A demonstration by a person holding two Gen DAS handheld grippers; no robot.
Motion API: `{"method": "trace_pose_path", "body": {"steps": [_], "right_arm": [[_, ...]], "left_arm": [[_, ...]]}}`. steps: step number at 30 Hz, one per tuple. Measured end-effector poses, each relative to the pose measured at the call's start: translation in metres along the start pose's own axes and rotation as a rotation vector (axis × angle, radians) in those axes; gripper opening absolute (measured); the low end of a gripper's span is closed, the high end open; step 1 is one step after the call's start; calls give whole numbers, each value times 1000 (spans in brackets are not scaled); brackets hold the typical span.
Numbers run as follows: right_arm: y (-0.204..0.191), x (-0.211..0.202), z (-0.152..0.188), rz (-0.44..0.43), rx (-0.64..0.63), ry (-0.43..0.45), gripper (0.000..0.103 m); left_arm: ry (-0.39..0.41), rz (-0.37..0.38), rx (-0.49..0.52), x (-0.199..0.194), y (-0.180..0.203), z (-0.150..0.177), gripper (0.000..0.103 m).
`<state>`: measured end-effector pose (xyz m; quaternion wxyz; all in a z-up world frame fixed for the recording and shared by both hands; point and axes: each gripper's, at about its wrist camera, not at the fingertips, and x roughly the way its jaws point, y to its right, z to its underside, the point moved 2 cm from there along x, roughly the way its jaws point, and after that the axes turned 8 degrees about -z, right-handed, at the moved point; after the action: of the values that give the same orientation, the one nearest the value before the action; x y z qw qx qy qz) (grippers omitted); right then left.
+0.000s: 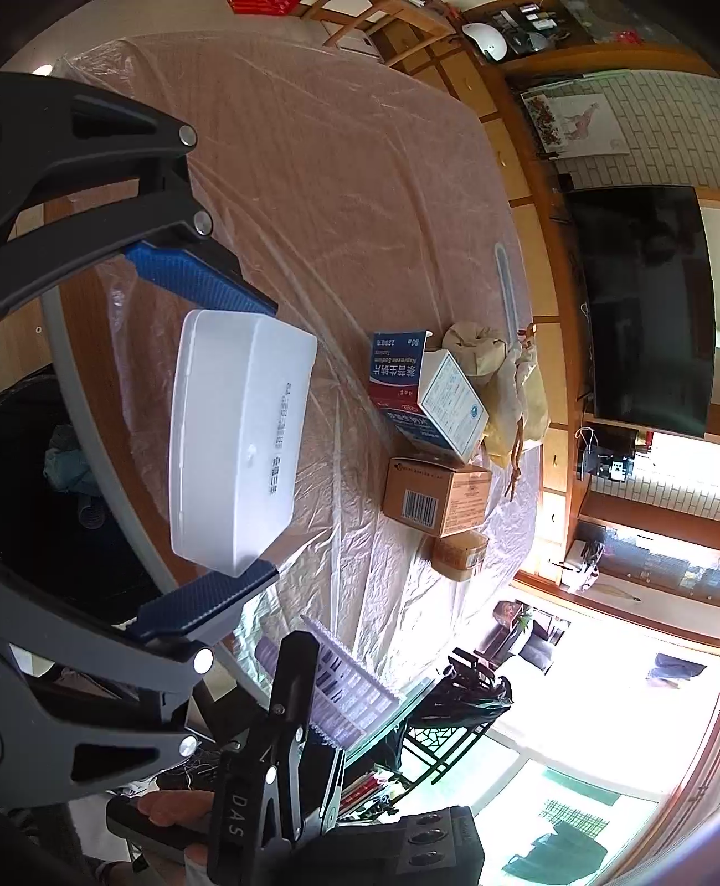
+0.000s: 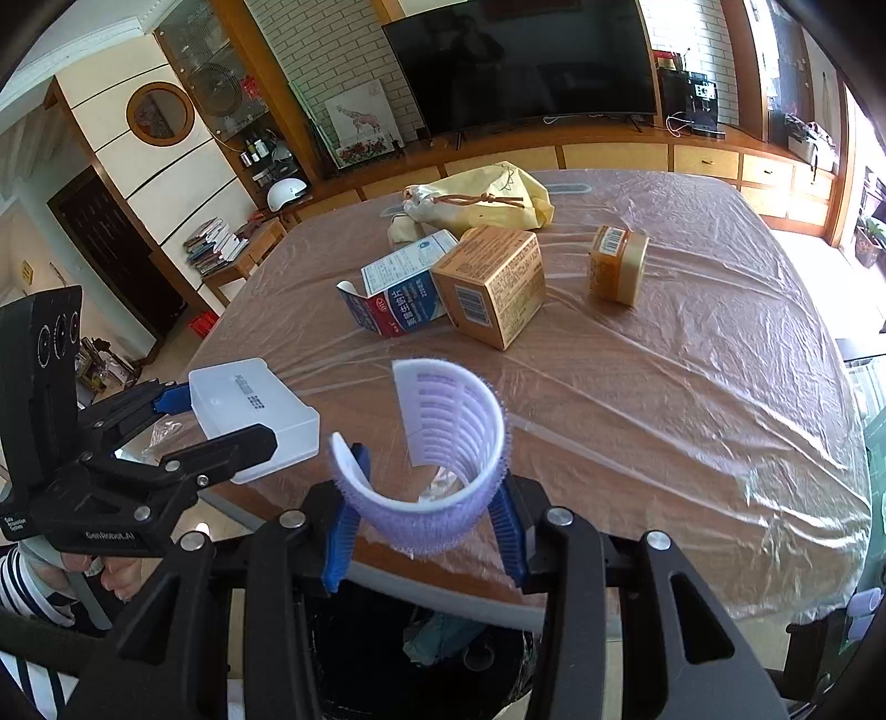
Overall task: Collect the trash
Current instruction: 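Carry the white box and purple cylinder over the black bin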
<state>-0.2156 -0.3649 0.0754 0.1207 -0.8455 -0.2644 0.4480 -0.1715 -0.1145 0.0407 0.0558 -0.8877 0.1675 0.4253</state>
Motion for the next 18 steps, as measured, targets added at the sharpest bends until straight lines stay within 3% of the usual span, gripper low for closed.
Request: {"method": "trace_pose_path", "body": {"steps": [18], "right_arm": [[-13,-16,42,-11,-5,-55,41]], "left_arm": [[-20,33,45,-30,11,37,87]]}}
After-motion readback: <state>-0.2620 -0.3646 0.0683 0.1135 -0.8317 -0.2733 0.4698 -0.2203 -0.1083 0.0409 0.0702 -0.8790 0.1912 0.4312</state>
